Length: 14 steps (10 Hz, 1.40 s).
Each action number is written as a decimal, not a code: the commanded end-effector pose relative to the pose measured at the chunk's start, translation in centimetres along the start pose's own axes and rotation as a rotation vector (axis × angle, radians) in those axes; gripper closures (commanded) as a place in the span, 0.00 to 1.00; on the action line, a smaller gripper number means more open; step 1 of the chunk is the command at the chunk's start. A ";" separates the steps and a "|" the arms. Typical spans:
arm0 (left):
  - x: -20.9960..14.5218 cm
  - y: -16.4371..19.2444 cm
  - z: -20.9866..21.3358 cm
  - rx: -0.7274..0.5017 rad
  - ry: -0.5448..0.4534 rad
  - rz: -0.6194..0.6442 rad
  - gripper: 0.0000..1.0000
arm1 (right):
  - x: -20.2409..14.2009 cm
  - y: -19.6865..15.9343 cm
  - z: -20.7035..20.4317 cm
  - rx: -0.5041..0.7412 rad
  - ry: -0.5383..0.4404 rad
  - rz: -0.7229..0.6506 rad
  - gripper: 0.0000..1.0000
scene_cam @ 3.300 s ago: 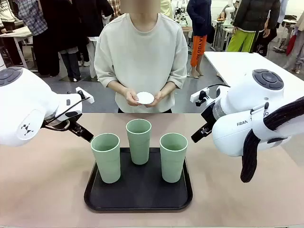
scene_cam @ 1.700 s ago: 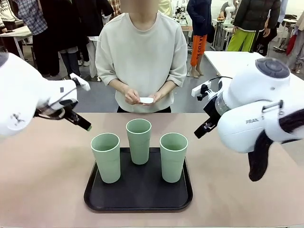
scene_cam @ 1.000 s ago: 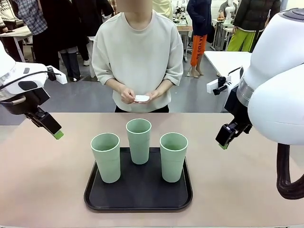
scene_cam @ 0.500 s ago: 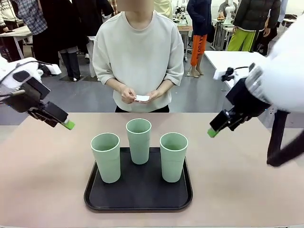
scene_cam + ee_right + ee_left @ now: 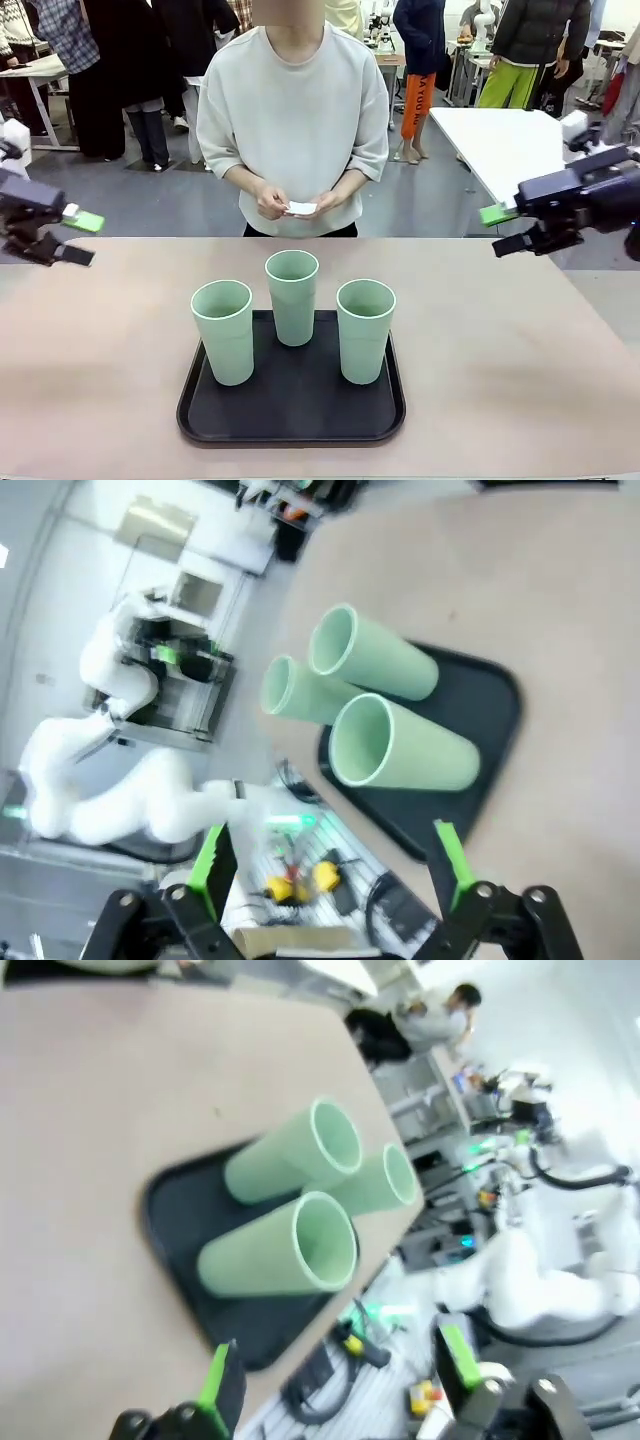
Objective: Place coasters on the table and set cups on them.
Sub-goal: Pick up one Reusable plastic cup and place it on a coaster set by the human.
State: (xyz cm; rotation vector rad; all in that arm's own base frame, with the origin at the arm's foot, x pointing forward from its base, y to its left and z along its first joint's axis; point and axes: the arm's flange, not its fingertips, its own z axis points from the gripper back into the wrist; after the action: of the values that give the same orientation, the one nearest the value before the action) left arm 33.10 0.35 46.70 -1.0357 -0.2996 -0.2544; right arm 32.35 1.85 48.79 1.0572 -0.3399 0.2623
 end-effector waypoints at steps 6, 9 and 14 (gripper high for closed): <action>-3.2 4.8 8.4 0.097 0.027 0.157 0.00 | -8.5 -3.2 7.1 -0.112 0.096 -0.222 0.00; -3.8 5.4 9.6 0.091 -0.005 0.183 0.00 | -10.5 -3.6 8.8 -0.099 0.055 -0.232 0.00; -3.7 5.5 9.5 0.117 0.003 0.204 0.00 | -8.3 -3.7 10.6 -0.097 0.041 -0.242 0.00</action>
State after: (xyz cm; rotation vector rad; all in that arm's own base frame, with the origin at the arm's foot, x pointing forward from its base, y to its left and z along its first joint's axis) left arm 30.38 11.32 45.66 -0.9329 -0.2014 -0.0596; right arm 24.53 -9.50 47.21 0.9886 -0.1746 0.0564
